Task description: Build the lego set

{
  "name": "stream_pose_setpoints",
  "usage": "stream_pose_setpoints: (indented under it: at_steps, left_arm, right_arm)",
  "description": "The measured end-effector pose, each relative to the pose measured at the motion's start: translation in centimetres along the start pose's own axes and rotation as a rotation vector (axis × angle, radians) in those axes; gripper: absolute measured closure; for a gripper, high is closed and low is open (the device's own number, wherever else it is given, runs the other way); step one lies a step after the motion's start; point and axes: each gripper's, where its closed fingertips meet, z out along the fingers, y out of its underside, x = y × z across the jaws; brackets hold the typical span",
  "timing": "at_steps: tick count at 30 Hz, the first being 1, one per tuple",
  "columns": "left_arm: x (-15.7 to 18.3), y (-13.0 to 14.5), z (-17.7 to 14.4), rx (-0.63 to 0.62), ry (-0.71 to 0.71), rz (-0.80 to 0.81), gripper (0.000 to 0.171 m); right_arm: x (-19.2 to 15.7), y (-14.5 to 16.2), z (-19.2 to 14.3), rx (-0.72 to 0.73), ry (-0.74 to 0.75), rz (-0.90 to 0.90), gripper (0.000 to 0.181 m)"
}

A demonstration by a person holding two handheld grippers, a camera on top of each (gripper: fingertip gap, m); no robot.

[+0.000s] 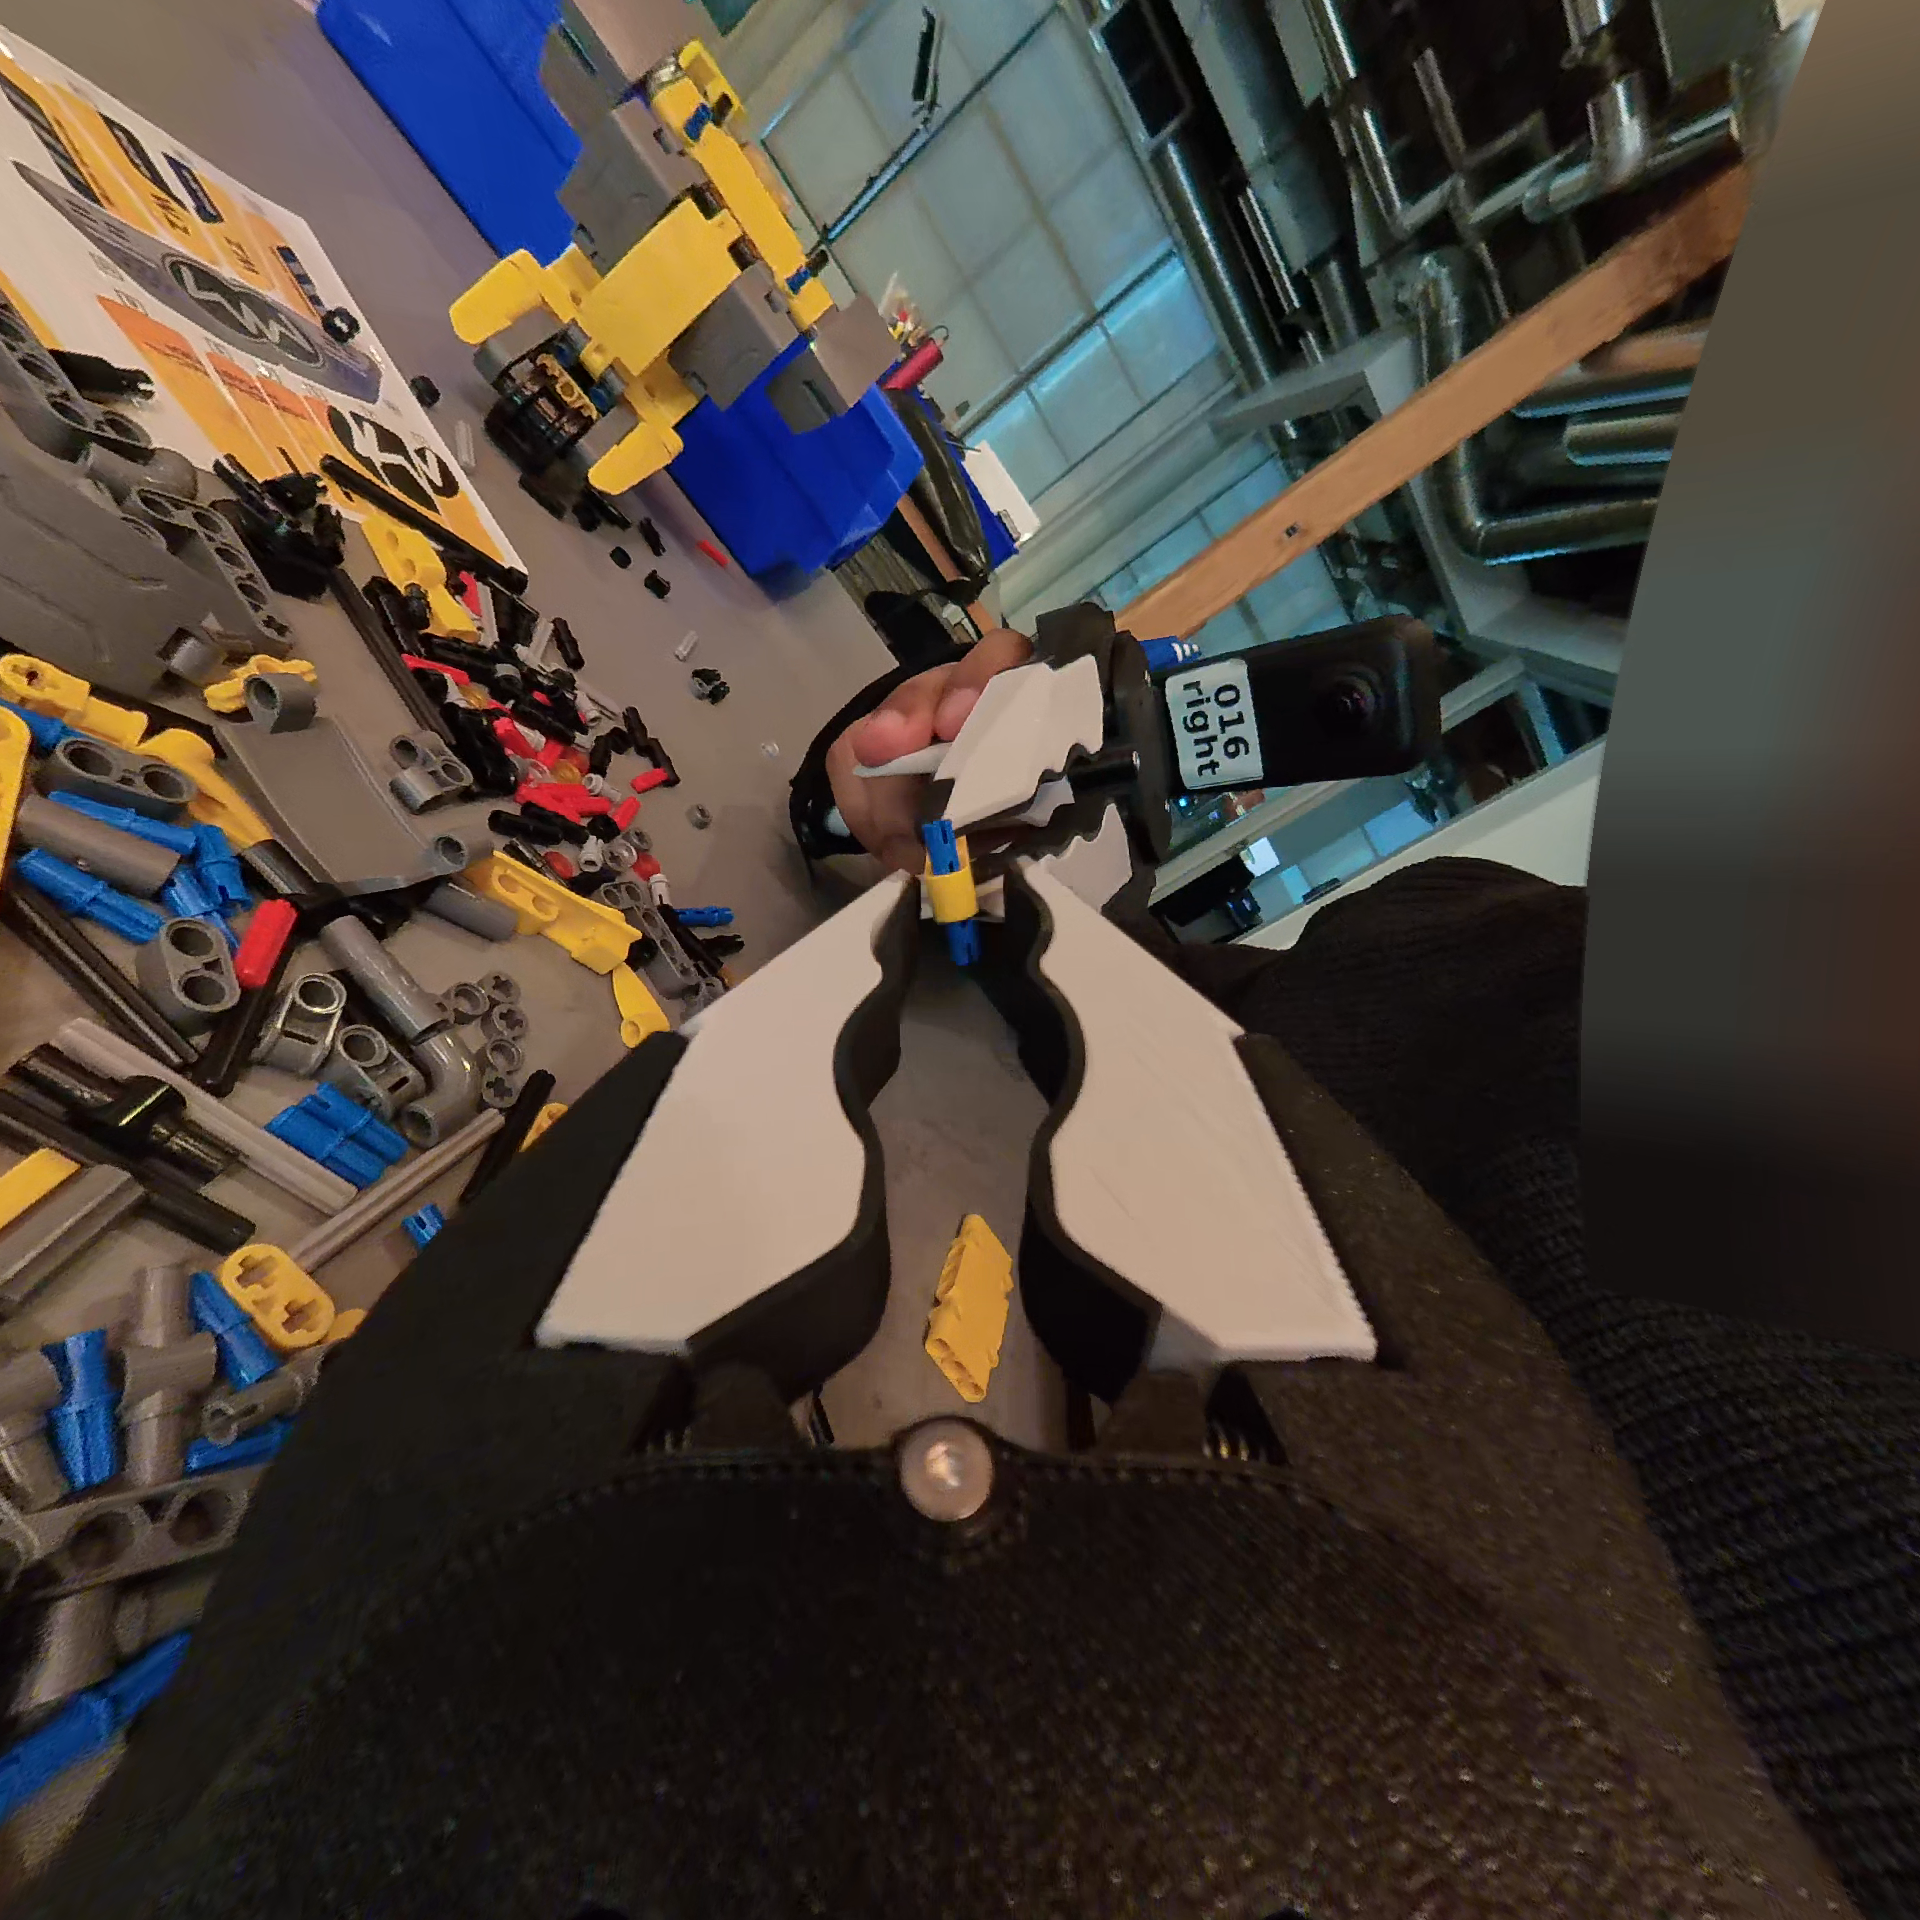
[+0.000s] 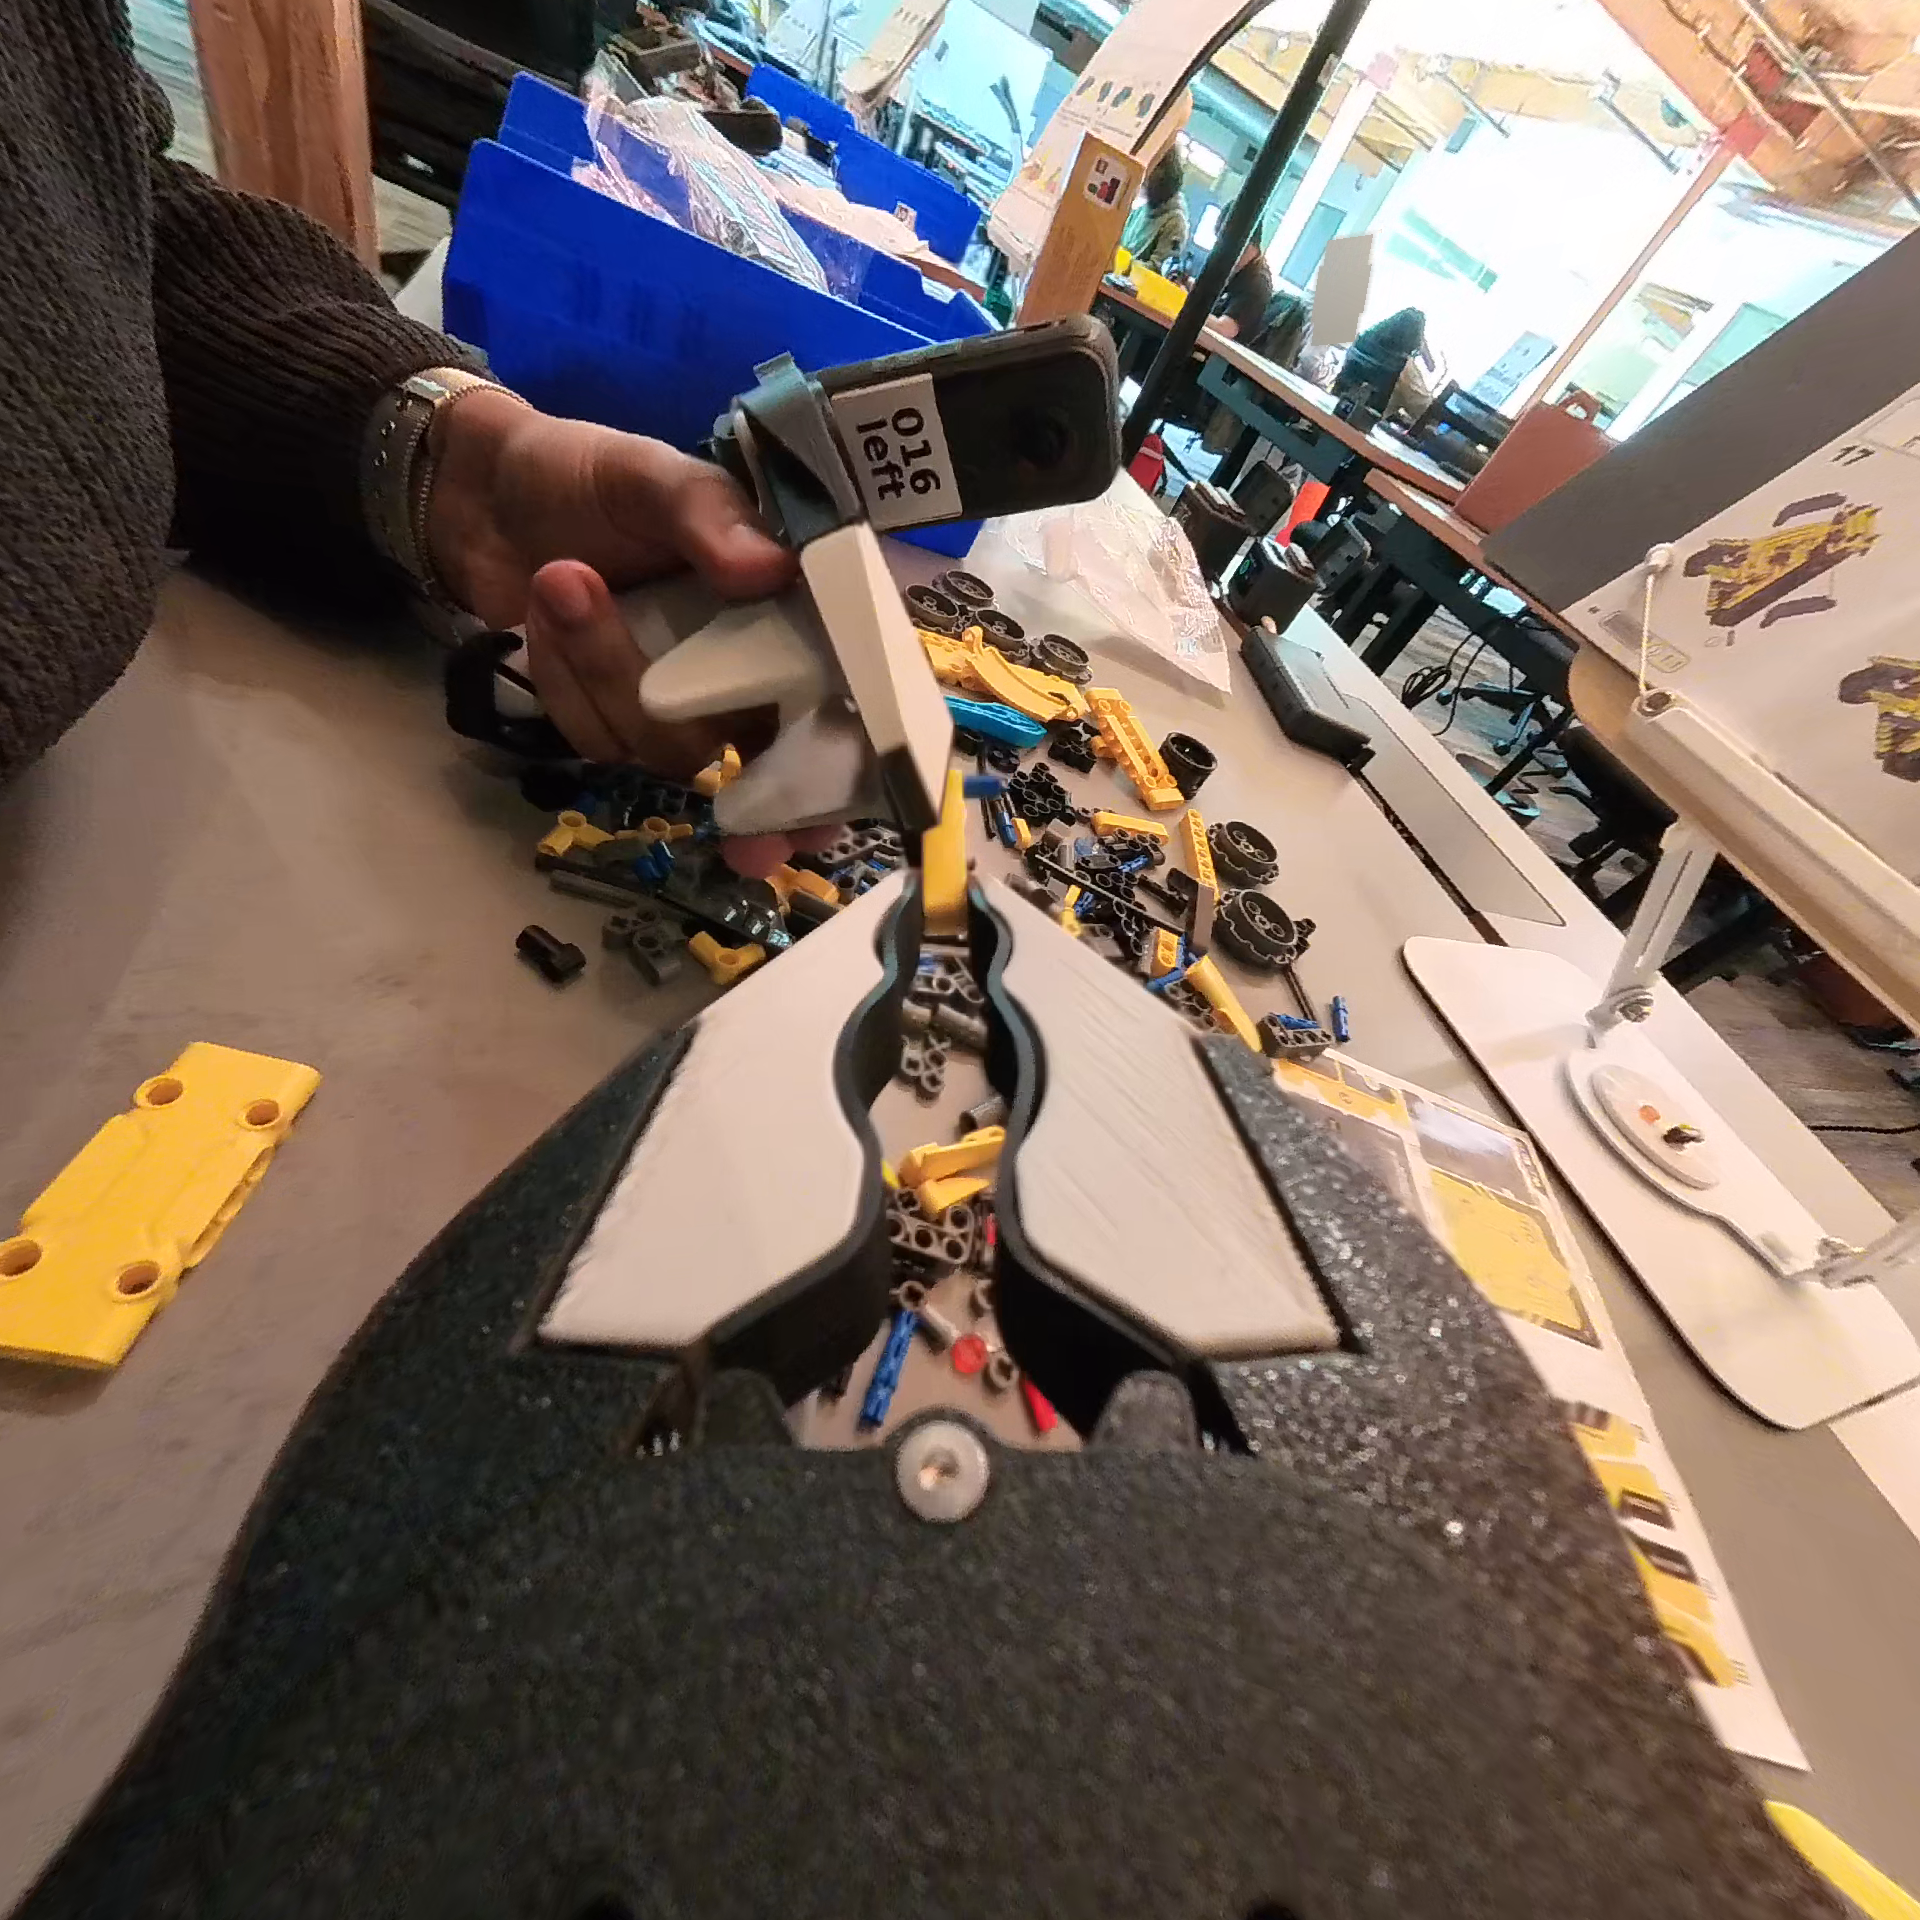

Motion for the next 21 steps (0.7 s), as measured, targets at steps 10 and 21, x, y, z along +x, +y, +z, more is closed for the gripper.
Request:
stream_pose_setpoints:
  at_steps: [10, 21]
  left_arm:
    - [-0.27, 0.11, 0.04, -0.015, -0.049, 0.057, 0.167]
    - [0.00, 0.04, -0.25, -0.016, -0.053, 0.096, 0.167]
  right_arm:
    - [-0.11, 0.15, 0.06, -0.004, -0.015, 0.011, 0.173]
    - [-0.13, -0.07, -0.09, 0.006, -0.020, 0.006, 0.174]
